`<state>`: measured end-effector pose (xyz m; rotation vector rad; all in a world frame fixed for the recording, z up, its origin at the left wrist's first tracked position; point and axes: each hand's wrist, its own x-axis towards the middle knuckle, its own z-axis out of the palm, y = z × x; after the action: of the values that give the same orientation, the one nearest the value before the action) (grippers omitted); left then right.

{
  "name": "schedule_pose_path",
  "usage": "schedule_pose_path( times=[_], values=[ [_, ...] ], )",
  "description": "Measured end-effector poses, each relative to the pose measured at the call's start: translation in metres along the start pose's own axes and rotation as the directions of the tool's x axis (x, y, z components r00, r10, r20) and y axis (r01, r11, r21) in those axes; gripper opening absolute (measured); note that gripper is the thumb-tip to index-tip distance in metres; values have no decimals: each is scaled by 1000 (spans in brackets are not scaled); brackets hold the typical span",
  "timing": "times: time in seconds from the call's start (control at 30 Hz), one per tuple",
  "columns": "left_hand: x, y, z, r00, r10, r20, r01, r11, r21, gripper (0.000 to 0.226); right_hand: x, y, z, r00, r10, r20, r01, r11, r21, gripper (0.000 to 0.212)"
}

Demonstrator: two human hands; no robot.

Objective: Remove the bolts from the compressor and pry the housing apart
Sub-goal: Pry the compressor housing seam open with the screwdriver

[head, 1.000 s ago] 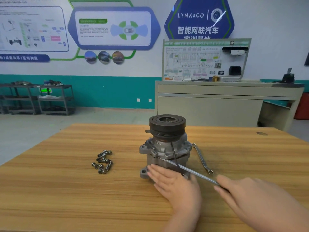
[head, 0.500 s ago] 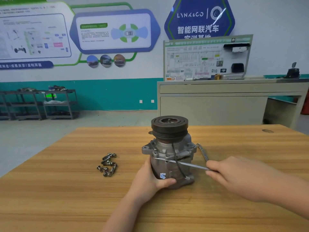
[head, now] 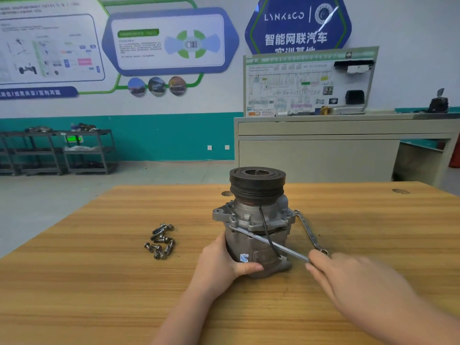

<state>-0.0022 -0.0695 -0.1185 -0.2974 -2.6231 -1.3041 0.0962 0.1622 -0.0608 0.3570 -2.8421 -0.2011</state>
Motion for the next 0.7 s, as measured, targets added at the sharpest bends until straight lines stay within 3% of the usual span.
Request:
schedule_pose_path(
  times=[0.23, 0.4, 0.5, 0.7],
  values=[
    [-5, 9, 7, 997, -67, -30, 67, 997, 23, 85, 1, 14, -13, 999, -11, 47, 7, 997, 74, 30],
    [-16, 46, 52, 922, -297, -249, 340, 928, 152, 98, -6, 14, -19, 996, 53, 71, -59, 995, 80, 31],
    [-20, 65, 76, 874, -327, -360, 426, 872, 243, 107, -8, -2, -17, 995, 87, 53, -92, 992, 90, 30],
    [-22, 52, 80, 916, -303, -263, 364, 904, 227, 109, -6, -7, -21, 992, 118, 55, -122, 988, 93, 27]
  ],
)
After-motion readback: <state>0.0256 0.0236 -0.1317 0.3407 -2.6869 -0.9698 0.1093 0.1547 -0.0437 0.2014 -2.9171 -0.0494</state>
